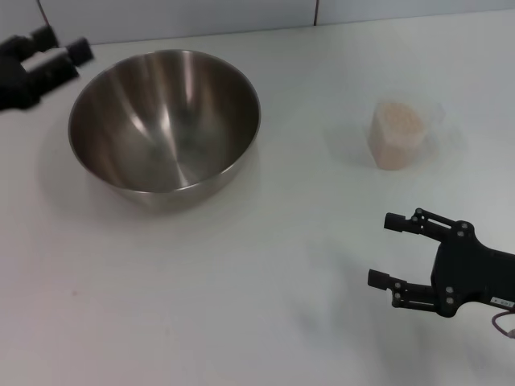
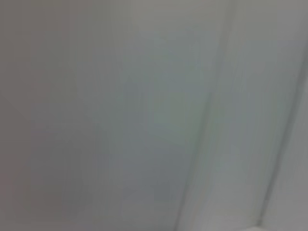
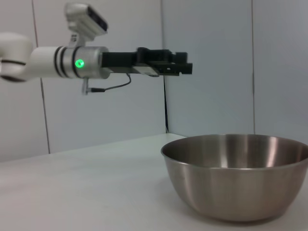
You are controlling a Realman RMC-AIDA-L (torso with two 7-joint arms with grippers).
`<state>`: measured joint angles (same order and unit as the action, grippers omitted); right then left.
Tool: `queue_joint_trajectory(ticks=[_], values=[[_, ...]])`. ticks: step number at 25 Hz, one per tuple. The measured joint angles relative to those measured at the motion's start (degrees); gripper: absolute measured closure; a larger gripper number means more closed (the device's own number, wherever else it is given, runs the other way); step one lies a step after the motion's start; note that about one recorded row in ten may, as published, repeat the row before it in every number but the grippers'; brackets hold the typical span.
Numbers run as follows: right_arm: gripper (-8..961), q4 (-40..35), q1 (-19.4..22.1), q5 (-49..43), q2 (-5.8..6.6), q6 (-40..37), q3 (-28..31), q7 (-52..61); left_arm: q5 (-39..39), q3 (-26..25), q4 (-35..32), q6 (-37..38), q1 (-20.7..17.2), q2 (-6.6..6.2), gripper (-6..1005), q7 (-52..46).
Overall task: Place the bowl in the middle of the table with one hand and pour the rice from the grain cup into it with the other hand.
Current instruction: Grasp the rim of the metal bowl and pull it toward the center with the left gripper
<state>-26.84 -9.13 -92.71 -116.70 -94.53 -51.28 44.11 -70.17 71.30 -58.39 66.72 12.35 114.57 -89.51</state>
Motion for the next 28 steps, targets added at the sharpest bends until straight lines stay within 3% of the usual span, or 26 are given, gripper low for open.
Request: queue_joint_trajectory(ticks=[3, 5, 6, 7, 8, 9, 10, 14, 15, 18, 26, 28], values=[[131, -0.92, 0.20, -0.30, -0.15, -0.16, 0.05, 0.64, -16.43, -6.51, -4.85, -4.59, 3.87, 0.21, 300, -18.01], [131, -1.40, 0.34, -0.55, -0.33, -0.22, 0.15, 0.75, -16.43, -6.51, -4.85, -4.59, 3.87, 0.21, 298, -18.01], [132, -1.68, 0.41, -0.61, -0.43, -0.21, 0.16, 0.82, -27.15, -8.70, -4.95, -4.94, 7.21, -0.10, 297, -27.25], [132, -1.90, 0.45, -0.64, -0.52, -0.19, 0.15, 0.92, -27.15, -8.70, -4.95, -4.94, 7.21, -0.10, 297, -27.25], [132, -2.09, 0.49, -0.66, -0.59, -0.16, 0.12, 1.04, -34.65, -9.80, -3.70, -4.77, 10.03, -0.15, 297, -31.85], [132, -2.30, 0.46, -0.71, -0.66, -0.12, 0.05, 1.28, -34.65, -9.80, -3.70, -4.77, 10.03, -0.15, 297, -31.85], [133, -2.40, 0.44, -0.73, -0.67, -0.11, 0.03, 1.37, -39.73, -10.59, -2.06, -4.66, 12.21, 0.08, 297, -33.55], [133, -2.63, 0.41, -0.76, -0.68, -0.08, 0.00, 1.48, -39.73, -10.59, -2.06, -4.66, 12.21, 0.08, 297, -33.55], [133, -2.66, 0.40, -0.77, -0.69, -0.08, 0.00, 1.57, -44.24, -11.56, 2.50, -4.56, 15.79, 0.34, 296, -33.80], [133, -2.73, 0.38, -0.79, -0.70, -0.04, 0.00, 1.66, -46.19, -11.59, 4.22, -5.32, 16.98, 0.36, 296, -33.81], [133, -3.65, 0.12, -2.04, -0.98, 0.15, 0.49, 2.16, -48.51, -11.68, 6.90, -6.18, 18.51, 0.44, 297, -33.85], [133, -4.13, 0.27, -2.07, -1.20, 0.17, 0.49, 2.17, -51.72, -11.71, 8.37, -6.43, 19.93, 1.64, 298, -33.90]])
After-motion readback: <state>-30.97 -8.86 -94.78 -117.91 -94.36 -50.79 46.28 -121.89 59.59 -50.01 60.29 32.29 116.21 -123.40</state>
